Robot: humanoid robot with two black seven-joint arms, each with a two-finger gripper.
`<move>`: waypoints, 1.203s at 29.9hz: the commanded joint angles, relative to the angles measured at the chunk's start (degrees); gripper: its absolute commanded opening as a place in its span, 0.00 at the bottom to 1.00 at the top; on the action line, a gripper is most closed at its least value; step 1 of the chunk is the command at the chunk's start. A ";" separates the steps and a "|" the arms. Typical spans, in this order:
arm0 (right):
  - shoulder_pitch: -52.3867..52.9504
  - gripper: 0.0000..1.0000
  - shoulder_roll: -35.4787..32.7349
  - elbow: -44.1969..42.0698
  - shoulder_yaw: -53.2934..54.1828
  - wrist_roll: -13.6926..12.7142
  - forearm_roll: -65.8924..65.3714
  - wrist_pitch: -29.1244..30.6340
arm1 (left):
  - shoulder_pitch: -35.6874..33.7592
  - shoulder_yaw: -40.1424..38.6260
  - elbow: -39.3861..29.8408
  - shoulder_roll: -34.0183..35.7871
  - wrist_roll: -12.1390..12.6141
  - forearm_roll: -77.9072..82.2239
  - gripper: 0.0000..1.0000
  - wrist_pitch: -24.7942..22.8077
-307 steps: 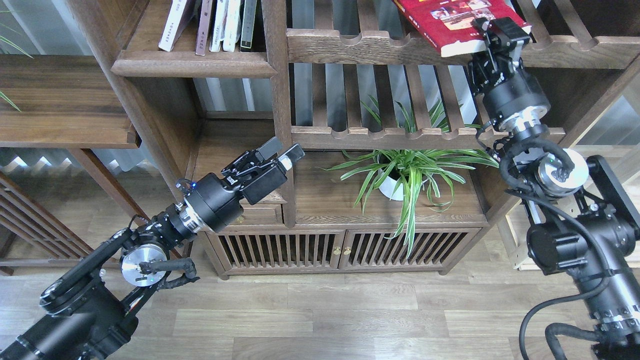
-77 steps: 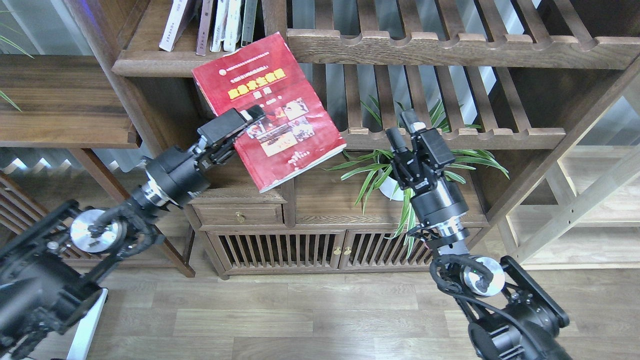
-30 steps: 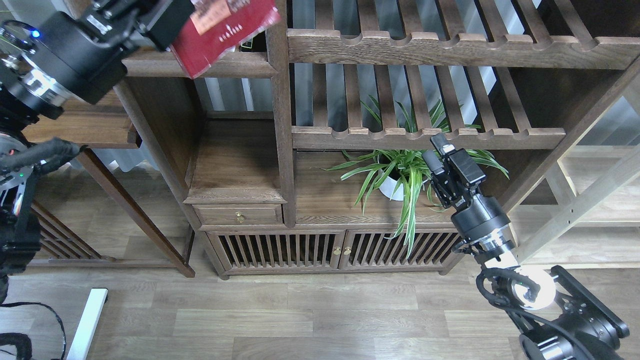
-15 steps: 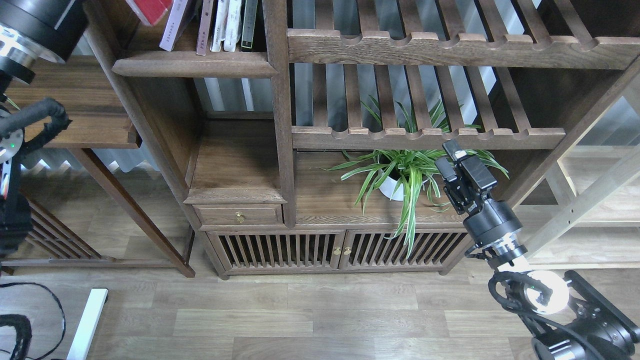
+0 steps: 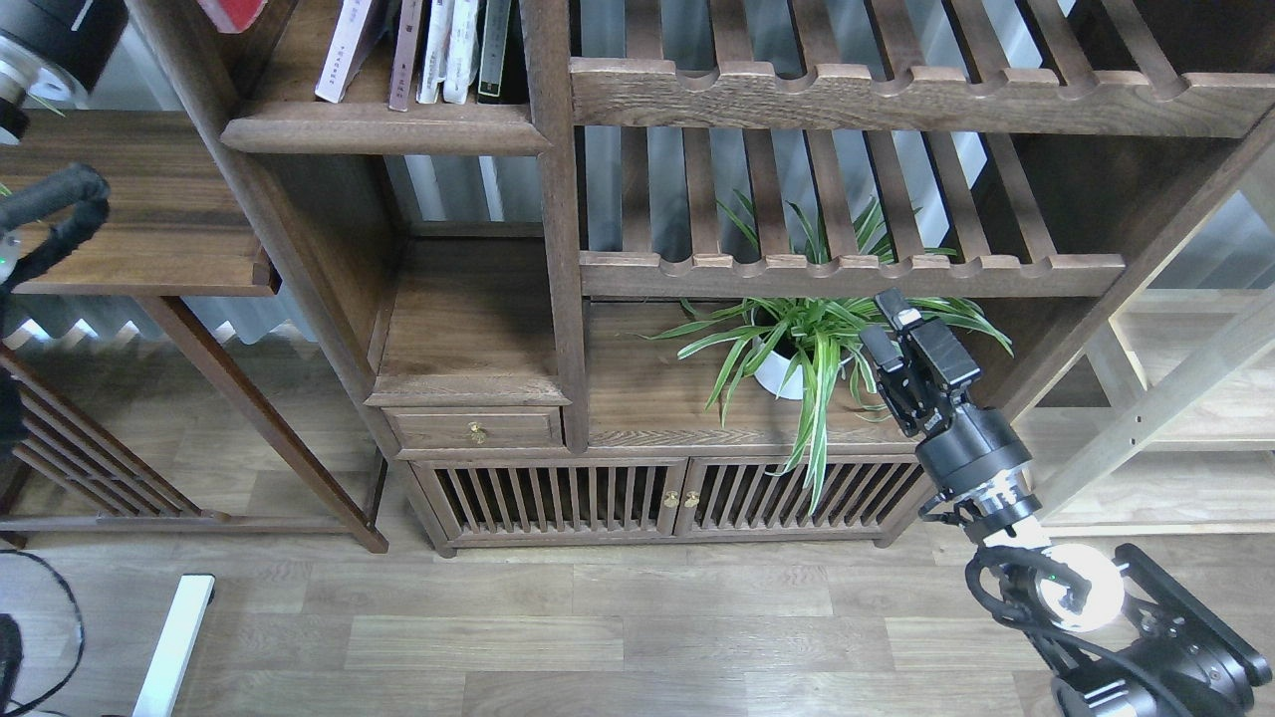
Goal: Organize books on shelf
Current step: 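Release the red book on the top shelf and withdraw the left gripper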
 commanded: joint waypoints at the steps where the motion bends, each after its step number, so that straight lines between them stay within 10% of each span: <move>1: 0.02 0.77 1.19 -0.26 -0.03 0.00 0.00 0.00 | -0.33 0.31 1.23 2.14 0.03 0.01 0.00 -0.16; 36: -1.65 0.80 4.36 -0.17 -3.37 0.00 0.00 0.00 | -29.34 29.22 46.50 -3.13 -17.99 -4.82 0.00 -2.18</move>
